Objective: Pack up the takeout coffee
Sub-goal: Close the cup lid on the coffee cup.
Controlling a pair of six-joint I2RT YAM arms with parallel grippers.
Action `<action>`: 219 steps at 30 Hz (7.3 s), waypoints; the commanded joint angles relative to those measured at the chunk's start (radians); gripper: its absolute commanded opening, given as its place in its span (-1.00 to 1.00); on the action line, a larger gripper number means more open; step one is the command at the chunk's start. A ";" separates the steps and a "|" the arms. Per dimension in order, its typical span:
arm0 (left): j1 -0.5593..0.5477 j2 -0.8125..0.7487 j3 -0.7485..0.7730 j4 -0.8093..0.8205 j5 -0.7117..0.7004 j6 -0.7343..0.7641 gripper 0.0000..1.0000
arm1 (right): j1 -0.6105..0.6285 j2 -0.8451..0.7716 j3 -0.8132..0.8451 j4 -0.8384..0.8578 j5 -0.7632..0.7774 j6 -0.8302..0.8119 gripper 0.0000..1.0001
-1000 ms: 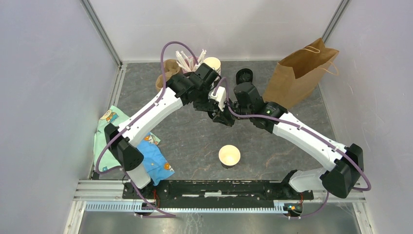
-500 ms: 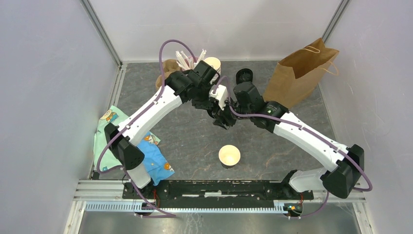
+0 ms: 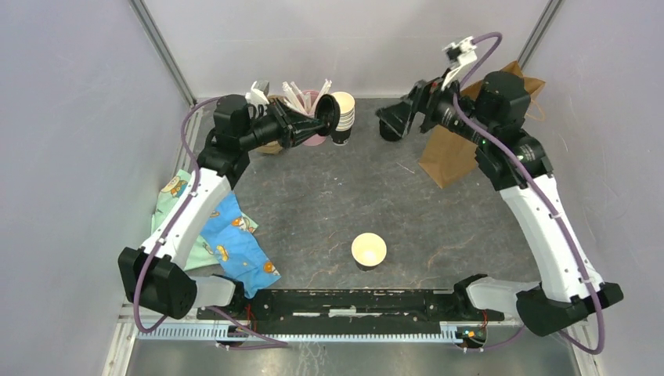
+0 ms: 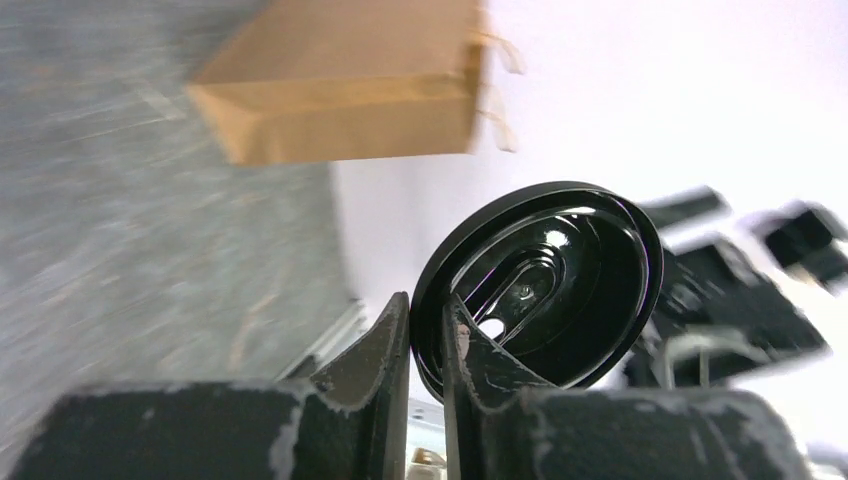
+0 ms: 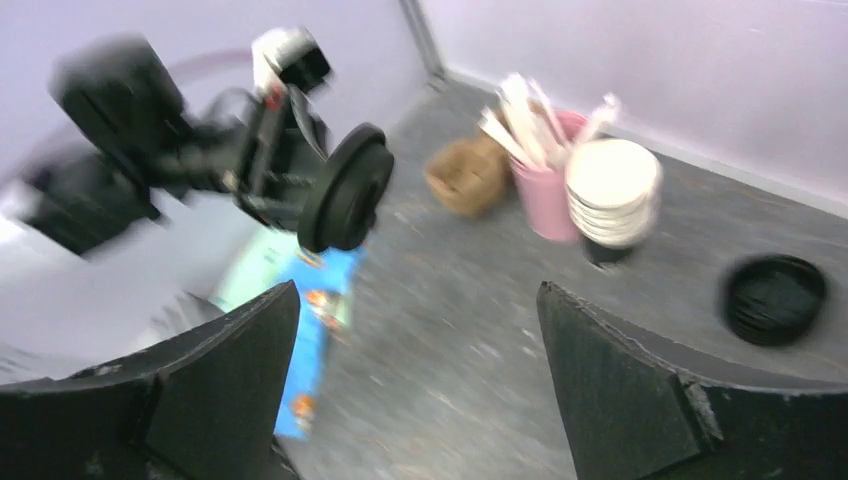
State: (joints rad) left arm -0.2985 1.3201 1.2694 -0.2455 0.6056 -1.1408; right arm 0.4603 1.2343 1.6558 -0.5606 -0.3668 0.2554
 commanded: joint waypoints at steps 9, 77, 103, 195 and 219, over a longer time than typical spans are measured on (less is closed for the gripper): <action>-0.045 -0.024 -0.128 0.858 0.209 -0.560 -0.72 | -0.058 0.074 -0.333 1.121 -0.492 0.969 0.97; -0.171 0.017 -0.116 0.882 0.218 -0.517 -0.79 | -0.010 0.079 -0.421 1.194 -0.403 0.967 0.78; -0.032 -0.113 -0.066 -0.270 -0.055 0.080 0.72 | -0.091 -0.070 -0.353 0.150 -0.206 0.099 0.23; -0.045 -0.155 -0.172 -0.397 -0.191 0.234 0.93 | 0.709 0.243 -0.366 -0.467 0.527 -0.099 0.62; -0.362 -0.024 -0.385 0.000 0.083 0.163 0.15 | -0.004 -0.178 -0.721 -0.181 -0.222 -0.138 0.27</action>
State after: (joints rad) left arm -0.6273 1.2781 0.9054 -0.3866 0.5964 -0.9451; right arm 0.5762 1.1061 1.0630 -0.8829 -0.2768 0.1379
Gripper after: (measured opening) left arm 0.618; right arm 0.662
